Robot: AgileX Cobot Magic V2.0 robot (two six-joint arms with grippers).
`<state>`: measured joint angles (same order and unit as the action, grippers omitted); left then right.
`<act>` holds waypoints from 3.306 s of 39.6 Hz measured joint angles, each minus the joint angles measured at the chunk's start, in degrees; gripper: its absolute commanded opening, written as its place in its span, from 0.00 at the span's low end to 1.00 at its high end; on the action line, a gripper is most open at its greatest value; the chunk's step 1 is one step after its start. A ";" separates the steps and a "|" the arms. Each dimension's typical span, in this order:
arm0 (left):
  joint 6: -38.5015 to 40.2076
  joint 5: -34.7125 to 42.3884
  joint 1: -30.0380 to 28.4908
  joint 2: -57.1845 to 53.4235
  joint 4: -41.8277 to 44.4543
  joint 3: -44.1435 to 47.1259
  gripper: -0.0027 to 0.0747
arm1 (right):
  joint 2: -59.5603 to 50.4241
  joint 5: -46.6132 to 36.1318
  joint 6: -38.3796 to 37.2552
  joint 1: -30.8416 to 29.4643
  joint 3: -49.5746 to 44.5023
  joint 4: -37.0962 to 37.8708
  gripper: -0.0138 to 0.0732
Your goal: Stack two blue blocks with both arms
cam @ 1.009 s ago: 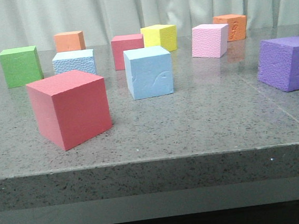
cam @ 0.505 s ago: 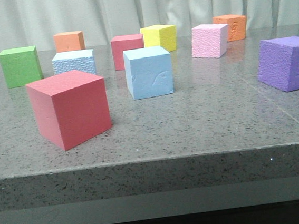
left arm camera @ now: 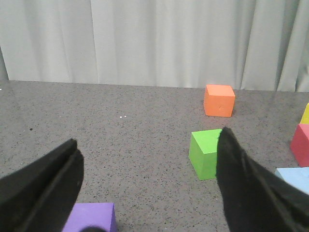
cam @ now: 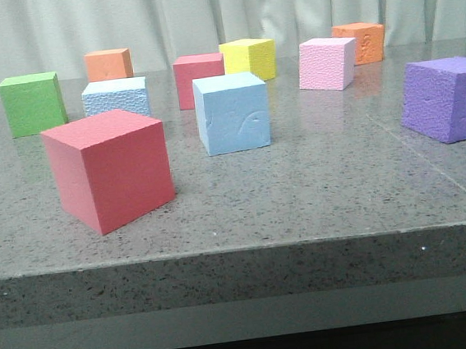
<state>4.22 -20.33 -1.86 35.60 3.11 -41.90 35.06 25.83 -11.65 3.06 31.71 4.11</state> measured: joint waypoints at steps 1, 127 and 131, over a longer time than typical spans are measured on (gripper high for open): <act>0.00 0.00 0.00 0.00 0.00 0.00 0.75 | -1.44 -0.92 0.00 0.00 -1.16 0.00 0.08; 9.96 -51.43 31.18 75.93 -4.37 -78.50 0.32 | -12.67 -8.52 0.23 0.00 -11.09 0.12 0.08; 9.31 -51.52 33.81 75.93 -5.24 -78.58 0.32 | -12.67 -8.52 0.23 0.00 -11.09 0.12 0.08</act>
<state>13.52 -71.85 31.95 111.54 -2.13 -120.48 22.39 17.31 -11.42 3.06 20.62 4.24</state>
